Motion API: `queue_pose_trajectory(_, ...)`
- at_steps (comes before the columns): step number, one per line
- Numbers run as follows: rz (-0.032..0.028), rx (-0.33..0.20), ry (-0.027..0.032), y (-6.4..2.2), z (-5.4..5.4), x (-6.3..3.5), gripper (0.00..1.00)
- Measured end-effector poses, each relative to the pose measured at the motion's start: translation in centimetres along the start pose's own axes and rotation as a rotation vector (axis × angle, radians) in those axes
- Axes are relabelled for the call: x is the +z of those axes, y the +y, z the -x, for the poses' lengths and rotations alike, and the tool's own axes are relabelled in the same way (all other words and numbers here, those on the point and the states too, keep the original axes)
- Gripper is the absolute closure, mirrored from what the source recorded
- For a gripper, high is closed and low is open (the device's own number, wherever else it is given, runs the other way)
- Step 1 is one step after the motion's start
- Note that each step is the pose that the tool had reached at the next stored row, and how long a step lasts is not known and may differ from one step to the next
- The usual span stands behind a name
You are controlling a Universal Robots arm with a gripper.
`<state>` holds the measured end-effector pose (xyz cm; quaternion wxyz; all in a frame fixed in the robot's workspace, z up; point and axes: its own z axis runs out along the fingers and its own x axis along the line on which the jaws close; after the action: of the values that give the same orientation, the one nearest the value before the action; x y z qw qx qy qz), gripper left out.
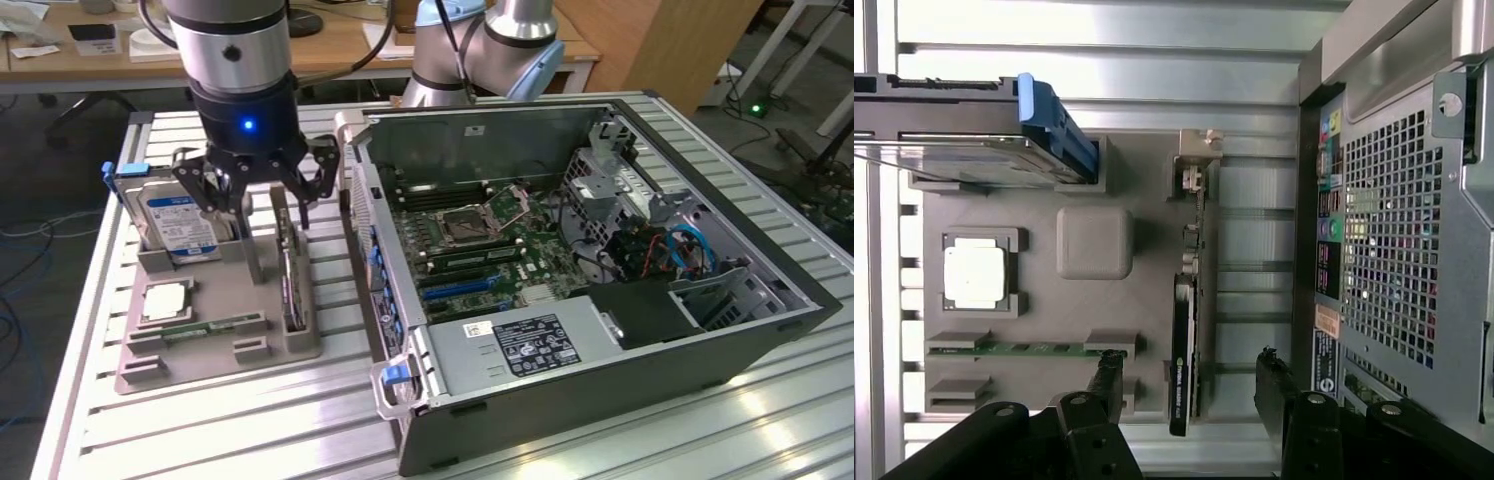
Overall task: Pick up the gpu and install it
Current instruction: 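Pick up the gpu and move the gpu toward the slot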
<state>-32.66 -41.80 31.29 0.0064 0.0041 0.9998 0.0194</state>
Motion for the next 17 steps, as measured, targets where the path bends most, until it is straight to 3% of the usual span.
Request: queue_pose_trajectory(17, 0.0000, 0.000, 0.0000, -0.07, 0.00, 0.54, 0.35)
